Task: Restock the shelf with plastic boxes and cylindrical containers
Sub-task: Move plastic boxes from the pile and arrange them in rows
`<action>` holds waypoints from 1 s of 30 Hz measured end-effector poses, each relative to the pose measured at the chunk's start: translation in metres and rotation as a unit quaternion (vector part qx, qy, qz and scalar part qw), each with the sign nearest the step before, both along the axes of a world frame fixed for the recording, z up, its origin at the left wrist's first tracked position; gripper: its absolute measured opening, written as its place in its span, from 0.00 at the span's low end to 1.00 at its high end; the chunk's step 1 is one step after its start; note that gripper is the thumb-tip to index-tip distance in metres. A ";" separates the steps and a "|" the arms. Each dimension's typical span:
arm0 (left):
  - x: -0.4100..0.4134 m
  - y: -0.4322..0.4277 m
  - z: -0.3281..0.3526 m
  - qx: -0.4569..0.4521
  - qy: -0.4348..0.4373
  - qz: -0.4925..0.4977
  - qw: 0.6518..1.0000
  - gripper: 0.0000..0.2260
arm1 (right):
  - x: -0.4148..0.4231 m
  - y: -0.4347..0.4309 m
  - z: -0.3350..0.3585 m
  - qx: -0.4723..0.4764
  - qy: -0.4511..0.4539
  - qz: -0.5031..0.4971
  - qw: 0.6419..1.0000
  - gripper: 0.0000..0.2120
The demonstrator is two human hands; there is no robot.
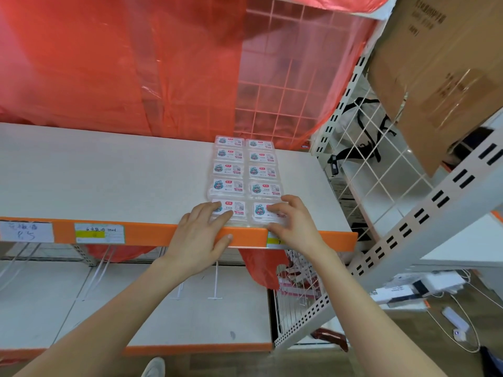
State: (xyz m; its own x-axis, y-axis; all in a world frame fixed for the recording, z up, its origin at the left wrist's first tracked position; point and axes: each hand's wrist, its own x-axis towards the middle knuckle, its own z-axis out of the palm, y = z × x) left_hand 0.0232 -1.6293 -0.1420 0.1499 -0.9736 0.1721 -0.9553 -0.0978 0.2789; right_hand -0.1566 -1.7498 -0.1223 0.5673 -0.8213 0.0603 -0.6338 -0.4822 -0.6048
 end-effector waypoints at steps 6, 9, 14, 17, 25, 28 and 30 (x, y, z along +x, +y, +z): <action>-0.004 0.003 0.005 0.001 0.009 -0.006 1.000 0.26 | -0.008 0.016 -0.008 -0.106 -0.019 -0.025 0.994 0.14; -0.009 0.005 0.006 0.002 0.004 -0.005 1.000 0.27 | -0.010 0.024 -0.014 -0.153 0.004 -0.027 0.988 0.13; -0.012 0.004 0.004 0.005 -0.003 0.010 1.000 0.26 | -0.011 0.025 -0.019 -0.149 0.058 -0.004 0.987 0.17; -0.013 0.005 0.004 0.004 -0.007 0.012 1.000 0.26 | -0.011 0.025 -0.017 -0.133 0.069 0.003 0.989 0.19; -0.012 0.006 0.001 0.007 -0.007 0.017 1.000 0.27 | -0.009 0.028 -0.017 -0.111 0.069 0.005 0.991 0.29; -0.010 0.005 0.001 0.011 -0.007 0.012 1.000 0.28 | -0.009 0.028 -0.018 -0.111 0.072 0.004 0.991 0.29; -0.008 0.005 0.001 0.015 -0.007 0.009 1.000 0.29 | -0.008 0.028 -0.017 -0.110 0.073 0.004 0.991 0.30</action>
State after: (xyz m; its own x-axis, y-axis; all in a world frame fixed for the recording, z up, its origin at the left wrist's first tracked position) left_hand 0.0150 -1.6245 -0.1414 0.1646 -0.9757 0.1444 -0.9570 -0.1225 0.2629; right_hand -0.1651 -1.7222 -0.1397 0.5894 -0.7931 0.1534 -0.7029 -0.5971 -0.3865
